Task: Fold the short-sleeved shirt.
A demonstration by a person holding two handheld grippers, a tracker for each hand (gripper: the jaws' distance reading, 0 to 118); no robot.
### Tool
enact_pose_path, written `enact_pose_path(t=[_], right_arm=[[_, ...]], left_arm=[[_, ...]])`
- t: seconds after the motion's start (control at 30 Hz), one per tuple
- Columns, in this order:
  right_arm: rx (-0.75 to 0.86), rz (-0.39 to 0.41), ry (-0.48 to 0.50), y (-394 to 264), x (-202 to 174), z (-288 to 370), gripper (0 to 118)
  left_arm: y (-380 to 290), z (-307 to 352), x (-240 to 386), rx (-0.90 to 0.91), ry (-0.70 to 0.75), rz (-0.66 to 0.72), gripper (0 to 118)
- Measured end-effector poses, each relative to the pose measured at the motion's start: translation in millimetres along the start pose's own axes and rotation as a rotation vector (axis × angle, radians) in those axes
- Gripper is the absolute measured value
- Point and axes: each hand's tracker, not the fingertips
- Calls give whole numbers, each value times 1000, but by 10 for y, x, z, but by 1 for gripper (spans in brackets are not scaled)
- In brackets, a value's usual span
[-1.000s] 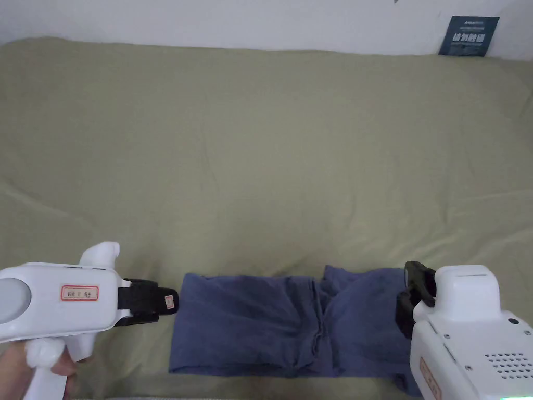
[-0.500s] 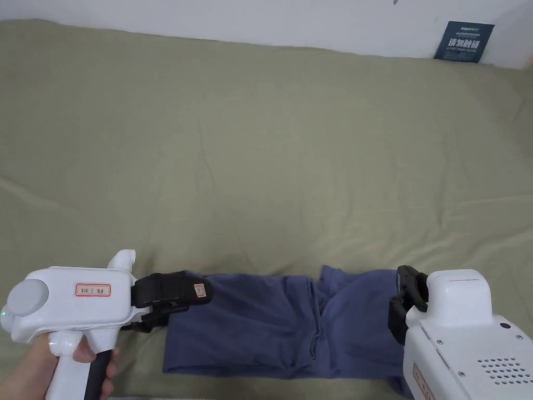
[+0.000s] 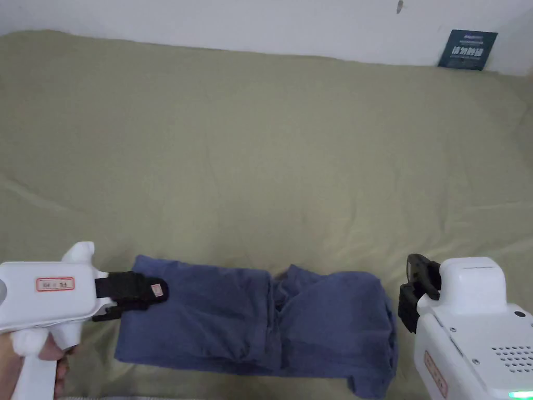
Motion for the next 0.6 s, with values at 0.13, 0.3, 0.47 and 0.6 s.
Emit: enact_pose_path(t=[0.13, 0.3, 0.47, 0.6], right_arm=[[24, 1, 29, 52, -17, -10, 0], [39, -6, 55, 75, -34, -18, 0], [40, -21, 64, 64, -24, 24, 0], [41, -19, 56, 33, 38, 79, 0]], left_arm=[[83, 699, 11, 99, 125, -16, 10], [129, 1069, 318, 131, 217, -49, 10], [57, 736, 829, 76, 211, -139, 10], [-52, 245, 1269, 18, 209, -215, 10]])
